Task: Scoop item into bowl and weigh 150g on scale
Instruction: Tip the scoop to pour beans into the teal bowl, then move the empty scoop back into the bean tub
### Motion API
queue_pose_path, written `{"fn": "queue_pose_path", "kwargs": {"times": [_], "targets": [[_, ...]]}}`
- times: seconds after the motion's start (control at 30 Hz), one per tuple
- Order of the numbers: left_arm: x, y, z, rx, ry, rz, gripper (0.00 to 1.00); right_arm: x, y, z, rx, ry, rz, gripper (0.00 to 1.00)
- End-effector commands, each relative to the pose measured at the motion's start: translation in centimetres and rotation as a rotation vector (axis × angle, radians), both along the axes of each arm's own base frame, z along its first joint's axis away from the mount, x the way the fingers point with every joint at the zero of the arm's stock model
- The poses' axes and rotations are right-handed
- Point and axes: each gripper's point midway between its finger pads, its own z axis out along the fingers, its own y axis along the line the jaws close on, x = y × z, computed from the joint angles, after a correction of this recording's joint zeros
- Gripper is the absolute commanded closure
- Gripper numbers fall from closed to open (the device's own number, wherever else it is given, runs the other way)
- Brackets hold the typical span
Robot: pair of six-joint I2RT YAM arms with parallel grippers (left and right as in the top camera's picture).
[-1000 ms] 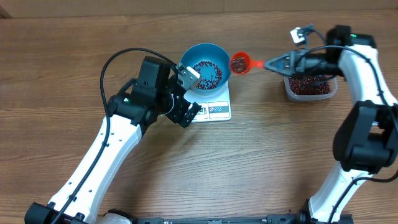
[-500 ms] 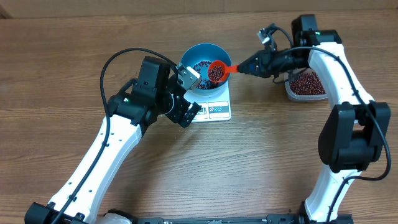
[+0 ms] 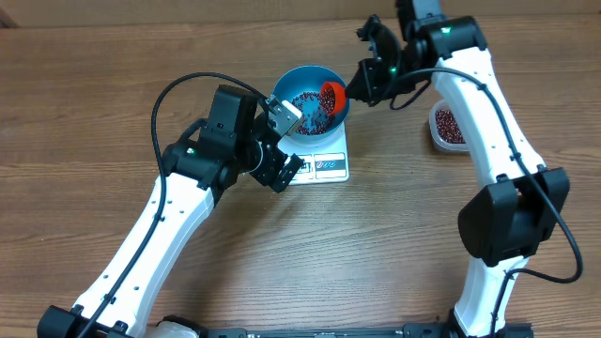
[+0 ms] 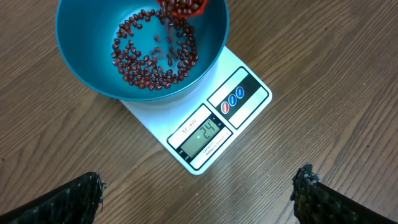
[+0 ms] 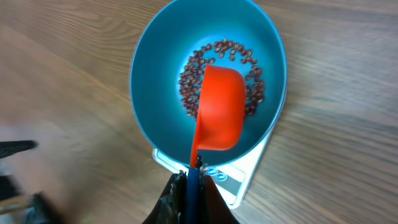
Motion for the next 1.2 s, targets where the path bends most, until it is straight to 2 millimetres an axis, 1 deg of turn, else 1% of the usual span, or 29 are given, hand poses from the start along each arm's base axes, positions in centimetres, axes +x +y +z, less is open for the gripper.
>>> {"fn": "queue_pose_path", "kwargs": {"times": [0.0,0.2,0.33,0.43,0.8,0.93,1.0,1.07,1.1,1.13,1.17], "targets": [[0.5,0.0,0.9,-0.004,-0.028,0.002,0.00,0.5,0.2,3.1,-0.157,-0.157,-0.022,0.96],[0.5,0.0,0.9,-0.004,-0.028,0.002,0.00,0.1,1.2,5.0,-0.387,-0.318,-0.039,0.96],[0.5,0.0,0.9,-0.004,-0.028,0.002,0.00,-0.1,2.0,5.8,-0.476,-0.393,-0.045,0.96],[0.5,0.0,0.9,-0.004,-0.028,0.002,0.00,-0.4,3.0,6.0,-0.474,-0.415,-0.030,0.96],[0.5,0.0,0.9,-0.004,-0.028,0.002,0.00,-0.6,3.8,6.2,-0.433,-0.409,-0.008,0.96],[0.5,0.0,0.9,-0.004,-0.028,0.002,0.00,-0.8,3.9,6.9,-0.399,-0.412,-0.006,0.96],[0.5,0.0,0.9,-0.004,-0.028,0.002,0.01,-1.1,3.6,7.8,-0.349,-0.410,-0.004,0.96],[0.5,0.0,0.9,-0.004,-0.028,0.002,0.00,-1.4,2.6,9.3,-0.285,-0.403,-0.014,0.96],[0.5,0.0,0.9,-0.004,-0.028,0.002,0.00,-1.6,1.4,10.3,-0.252,-0.396,-0.030,0.96],[0.5,0.0,0.9,-0.004,-0.028,0.002,0.01,-1.7,0.7,10.7,-0.242,-0.393,-0.039,0.96],[0.5,0.0,0.9,-0.004,-0.028,0.002,0.00,-2.0,-0.8,11.4,-0.226,-0.386,-0.057,0.96]]}}
